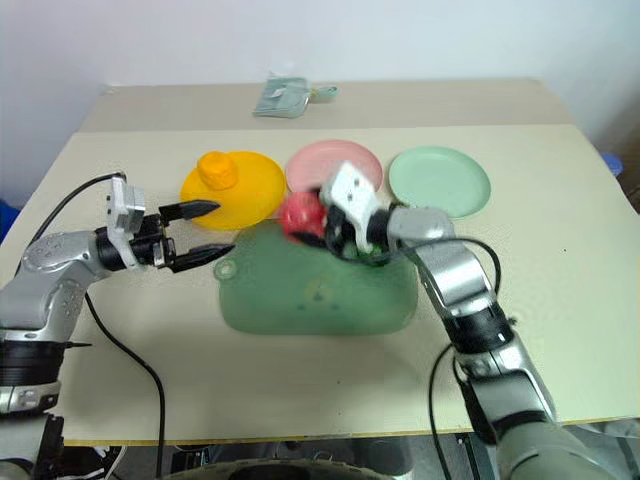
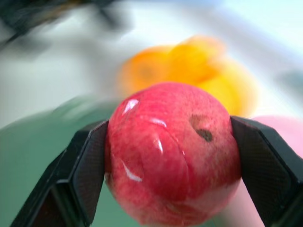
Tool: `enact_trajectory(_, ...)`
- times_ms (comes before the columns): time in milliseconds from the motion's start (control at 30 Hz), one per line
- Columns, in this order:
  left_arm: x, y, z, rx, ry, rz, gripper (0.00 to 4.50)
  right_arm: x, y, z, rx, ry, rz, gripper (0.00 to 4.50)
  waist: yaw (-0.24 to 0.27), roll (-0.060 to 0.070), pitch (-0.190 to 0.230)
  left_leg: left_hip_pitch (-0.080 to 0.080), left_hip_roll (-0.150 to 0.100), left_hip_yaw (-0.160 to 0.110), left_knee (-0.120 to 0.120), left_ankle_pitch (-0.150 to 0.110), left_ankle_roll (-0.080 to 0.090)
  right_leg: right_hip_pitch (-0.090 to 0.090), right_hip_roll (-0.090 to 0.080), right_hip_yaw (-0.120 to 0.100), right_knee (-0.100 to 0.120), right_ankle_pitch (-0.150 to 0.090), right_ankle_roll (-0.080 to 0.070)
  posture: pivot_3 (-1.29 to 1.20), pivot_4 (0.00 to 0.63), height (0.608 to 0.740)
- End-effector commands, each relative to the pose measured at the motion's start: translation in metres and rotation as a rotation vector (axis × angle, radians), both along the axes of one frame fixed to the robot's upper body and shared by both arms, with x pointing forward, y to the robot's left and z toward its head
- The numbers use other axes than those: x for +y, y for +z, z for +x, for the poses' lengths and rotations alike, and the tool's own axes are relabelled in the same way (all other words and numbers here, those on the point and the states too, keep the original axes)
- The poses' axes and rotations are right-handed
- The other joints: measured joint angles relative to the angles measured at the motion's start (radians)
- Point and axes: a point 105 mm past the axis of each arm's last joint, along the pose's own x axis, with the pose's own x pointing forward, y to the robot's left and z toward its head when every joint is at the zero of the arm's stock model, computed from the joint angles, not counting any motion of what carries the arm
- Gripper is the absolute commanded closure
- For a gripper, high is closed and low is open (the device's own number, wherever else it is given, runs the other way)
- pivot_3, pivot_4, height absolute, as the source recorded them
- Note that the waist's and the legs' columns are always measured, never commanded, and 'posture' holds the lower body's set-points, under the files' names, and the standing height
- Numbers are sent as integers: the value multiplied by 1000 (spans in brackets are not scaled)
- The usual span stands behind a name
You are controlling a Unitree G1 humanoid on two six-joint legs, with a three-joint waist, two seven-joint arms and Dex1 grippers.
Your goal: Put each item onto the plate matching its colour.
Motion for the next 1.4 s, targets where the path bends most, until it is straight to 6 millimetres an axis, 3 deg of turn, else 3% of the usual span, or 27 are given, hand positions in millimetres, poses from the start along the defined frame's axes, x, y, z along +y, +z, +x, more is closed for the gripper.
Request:
enact_trajectory(33,3,10,9,-61,75,-15,0,-23,26,31,-131,-212,62,1125,2,0,0,0,0,0,0,0,-1,0,0,0,0,0,0,0,150,729)
enact_trajectory(167,8,11,26,-91,196,-23,0,-22,11,53,-168,-292,-38,1125,0,0,0,0,-1,0,-1,0,-1,0,0,0,0,0,0,0,150,729)
enact_trajectory(300,9,13,30,-121,232,-17,0,-14,-4,63,-127,-268,-41,1125,-9,0,0,0,0,1,-1,1,-1,-1,0,0,0,0,0,0,150,729)
enact_trajectory(367,10,12,28,-119,230,-15,0,-11,-8,65,-107,-252,-38,115,-11,0,0,0,0,2,-2,1,-1,-2,1,1,0,0,0,0,150,729)
enact_trajectory(400,10,12,27,-128,229,-12,0,-11,-9,66,-104,-247,-36,55,-10,0,0,0,0,2,-2,1,-1,-2,1,1,0,0,0,0,150,729)
enact_trajectory(600,-2,34,-4,-123,33,-135,0,-25,47,57,-73,-201,310,55,-3,0,0,0,0,2,-2,1,-1,-2,1,2,0,0,0,0,150,729)
enact_trajectory(700,-5,40,-17,-100,-53,-153,0,-36,57,37,-29,-85,345,55,1,0,0,0,0,1,-1,1,-1,-1,1,2,0,0,0,0,150,729)
enact_trajectory(867,-10,28,-27,11,-160,-99,0,-57,21,-21,120,122,85,55,6,1,0,0,0,0,-1,-2,3,1,1,3,-3,0,0,0,150,729)
enact_trajectory(1000,-13,20,-24,9,-182,-52,0,-77,-4,-42,215,106,-44,55,-2,1,0,0,0,0,-1,-4,7,1,1,3,-2,0,0,0,150,729)
enact_trajectory(1200,-18,17,-19,8,-206,-43,0,-86,-37,-56,271,79,-142,55,0,1,0,0,1,1,-1,-4,6,0,2,5,-2,0,0,0,150,729)
enact_trajectory(1333,-18,17,-16,-2,-206,-33,0,-98,-65,-44,275,-17,-240,55,1,1,0,0,1,1,-1,-4,6,0,2,5,-2,0,0,0,150,729)
enact_trajectory(1400,-18,17,-15,-7,-202,-33,0,-99,-70,-38,271,-42,-229,55,2,1,0,0,1,1,0,-4,6,0,2,5,-2,0,0,0,150,729)
